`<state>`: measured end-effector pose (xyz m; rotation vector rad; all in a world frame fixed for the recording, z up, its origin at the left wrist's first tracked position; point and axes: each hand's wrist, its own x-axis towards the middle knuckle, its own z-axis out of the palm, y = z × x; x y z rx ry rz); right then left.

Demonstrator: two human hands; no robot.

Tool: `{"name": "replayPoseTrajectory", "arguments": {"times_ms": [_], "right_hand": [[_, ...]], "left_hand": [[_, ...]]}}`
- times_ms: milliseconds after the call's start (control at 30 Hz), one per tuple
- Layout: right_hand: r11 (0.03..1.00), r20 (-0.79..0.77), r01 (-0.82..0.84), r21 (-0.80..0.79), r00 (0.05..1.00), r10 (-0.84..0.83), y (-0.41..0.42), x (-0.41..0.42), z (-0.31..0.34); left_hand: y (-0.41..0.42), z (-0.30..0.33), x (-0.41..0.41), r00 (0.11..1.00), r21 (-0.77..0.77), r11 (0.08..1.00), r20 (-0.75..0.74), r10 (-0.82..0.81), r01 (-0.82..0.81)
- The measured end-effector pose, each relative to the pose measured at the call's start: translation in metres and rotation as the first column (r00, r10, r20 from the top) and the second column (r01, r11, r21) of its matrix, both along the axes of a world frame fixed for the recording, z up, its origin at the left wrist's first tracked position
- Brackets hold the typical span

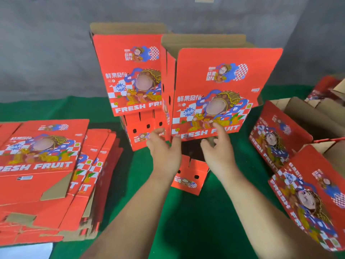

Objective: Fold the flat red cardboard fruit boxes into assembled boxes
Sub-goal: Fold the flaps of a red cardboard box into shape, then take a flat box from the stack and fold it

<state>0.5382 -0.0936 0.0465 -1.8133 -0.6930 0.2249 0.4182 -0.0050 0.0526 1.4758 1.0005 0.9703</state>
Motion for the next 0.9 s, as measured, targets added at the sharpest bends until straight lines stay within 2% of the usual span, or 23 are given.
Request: {"name": "replayPoseTrajectory", "arguments": {"times_ms": [67, 133, 233, 433, 533, 567, 633, 700, 733, 767, 833, 900], "right_hand": [[0.999, 0.116, -0.016, 0.047, 0.993, 0.01, -0.003, -0.03, -0.001], [0.995, 0.219, -0.088, 0.05, 0.973, 0.075, -0.003, -0.058, -0.005], [0.979, 0.216, -0.205, 0.006, 0.956, 0.199, 0.006, -0.095, -0.017], [0.901, 0.111, -0.387, -0.197, 0.904, 0.413, 0.03, -0.176, -0.039], [0.84, -0.061, -0.49, -0.234, 0.869, 0.491, 0.046, -0.229, -0.049], [0.823, -0.163, -0.516, -0.239, 0.857, 0.489, 0.053, -0.246, -0.054], [0.792, -0.382, -0.561, -0.239, 0.805, 0.454, 0.068, -0.278, -0.063], [0.781, -0.542, -0.591, -0.202, 0.732, 0.413, 0.084, -0.304, -0.072], [0.784, -0.571, -0.591, -0.191, 0.716, 0.4, 0.091, -0.315, -0.077], [0.79, -0.573, -0.582, -0.191, 0.72, 0.392, 0.099, -0.324, -0.082], [0.805, -0.517, -0.555, -0.207, 0.761, 0.391, 0.111, -0.337, -0.092], [0.784, -0.275, -0.522, -0.336, 0.851, 0.448, 0.122, -0.341, -0.098]], "left_hand": [[-0.011, 0.001, -0.008, 0.993, -0.004, 0.999, 0.108, -0.04, 0.04], [-0.022, 0.001, -0.021, 0.982, -0.017, 0.993, 0.148, -0.114, 0.118], [-0.028, -0.007, -0.052, 0.978, 0.01, 0.986, 0.129, -0.166, 0.166], [-0.003, -0.036, -0.147, 0.987, 0.109, 0.988, -0.133, -0.093, 0.107], [0.016, -0.051, -0.21, 0.95, 0.182, 0.983, -0.308, 0.053, 0.005], [0.024, -0.057, -0.233, 0.912, 0.2, 0.979, -0.396, 0.112, -0.034], [0.04, -0.072, -0.279, 0.741, 0.167, 0.982, -0.648, 0.175, -0.087], [0.049, -0.091, -0.319, 0.507, 0.048, 0.998, -0.86, 0.055, -0.027], [0.049, -0.101, -0.333, 0.402, 0.01, 0.999, -0.916, -0.006, 0.038], [0.046, -0.111, -0.342, 0.322, 0.004, 0.994, -0.946, -0.032, 0.112], [0.038, -0.124, -0.35, 0.258, 0.029, 0.976, -0.966, -0.028, 0.216], [0.034, -0.129, -0.351, 0.257, 0.041, 0.966, -0.966, -0.027, 0.257]]}}
